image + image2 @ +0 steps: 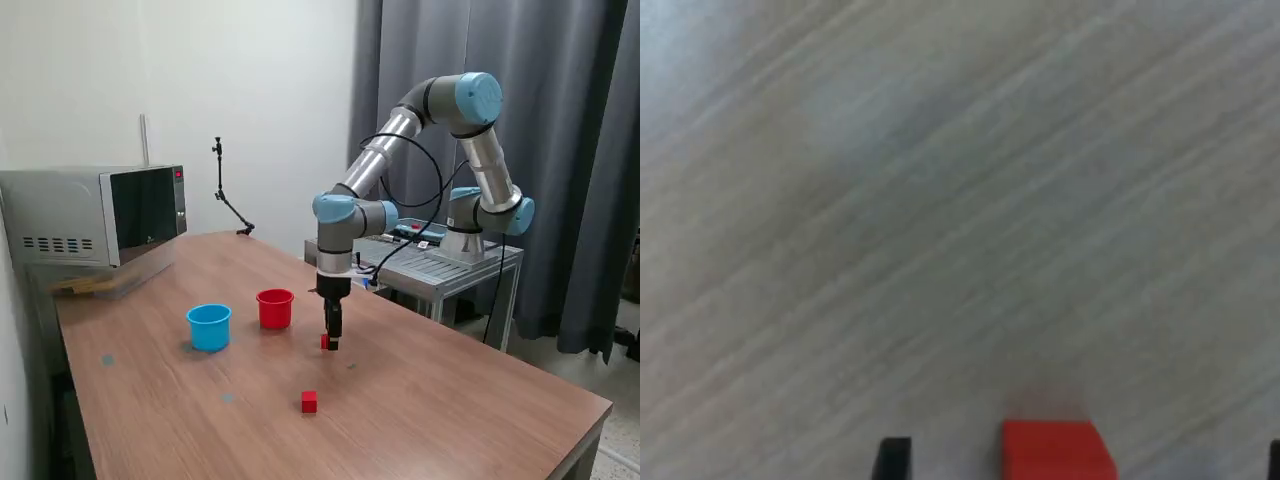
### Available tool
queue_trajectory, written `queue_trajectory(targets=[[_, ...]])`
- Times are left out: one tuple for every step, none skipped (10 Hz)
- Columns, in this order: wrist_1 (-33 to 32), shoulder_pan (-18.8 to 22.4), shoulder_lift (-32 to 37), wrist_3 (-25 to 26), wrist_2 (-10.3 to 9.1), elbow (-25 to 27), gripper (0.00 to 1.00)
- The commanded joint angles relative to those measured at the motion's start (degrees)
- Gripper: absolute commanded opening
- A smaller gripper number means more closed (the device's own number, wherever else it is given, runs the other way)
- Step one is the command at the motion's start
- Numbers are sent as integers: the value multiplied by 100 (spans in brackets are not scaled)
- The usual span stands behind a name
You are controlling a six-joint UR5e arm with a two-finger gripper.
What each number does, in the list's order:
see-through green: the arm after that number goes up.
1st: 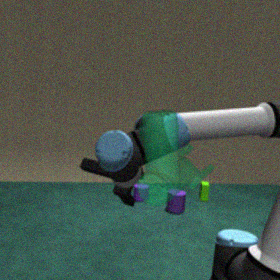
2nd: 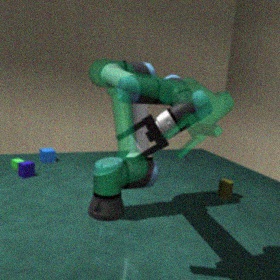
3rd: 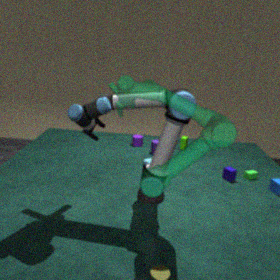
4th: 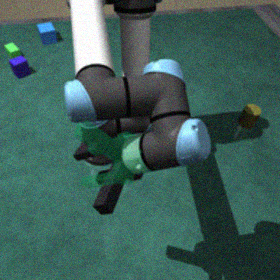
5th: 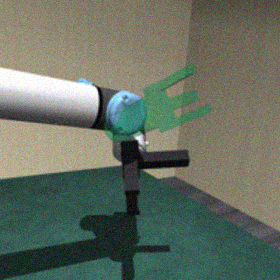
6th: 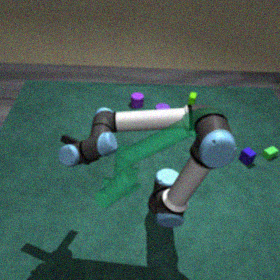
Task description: Place red objects in the red bin, and blue objects in the blue bin.
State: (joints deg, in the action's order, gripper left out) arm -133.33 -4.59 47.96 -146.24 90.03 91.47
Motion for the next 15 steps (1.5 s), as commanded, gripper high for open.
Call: queue_trajectory(targets=[[-62, 2, 3, -1, -20, 177, 100], [-140, 2, 3, -1, -21, 186, 100], [-150, 2, 3, -1, -21, 187, 100], [-185, 2, 3, -18, -21, 178, 100], [-185, 2, 3, -27, -29, 169, 100], [-185, -7, 3, -18, -29, 169, 100], [-185, -33, 3, -27, -29, 169, 100], [-211, -33, -5, -18, -12, 178, 100], [-246, -51, 3, -27, -12, 169, 100], [-246, -112, 3, -27, -20, 169, 100], [-246, -130, 3, -27, -12, 169, 100], [-264, -156, 3, -88, -20, 169, 100], [-281, -174, 3, -132, -21, 169, 100], [-282, -192, 3, -211, -29, 160, 100], [-282, -192, 3, -229, -29, 160, 100]])
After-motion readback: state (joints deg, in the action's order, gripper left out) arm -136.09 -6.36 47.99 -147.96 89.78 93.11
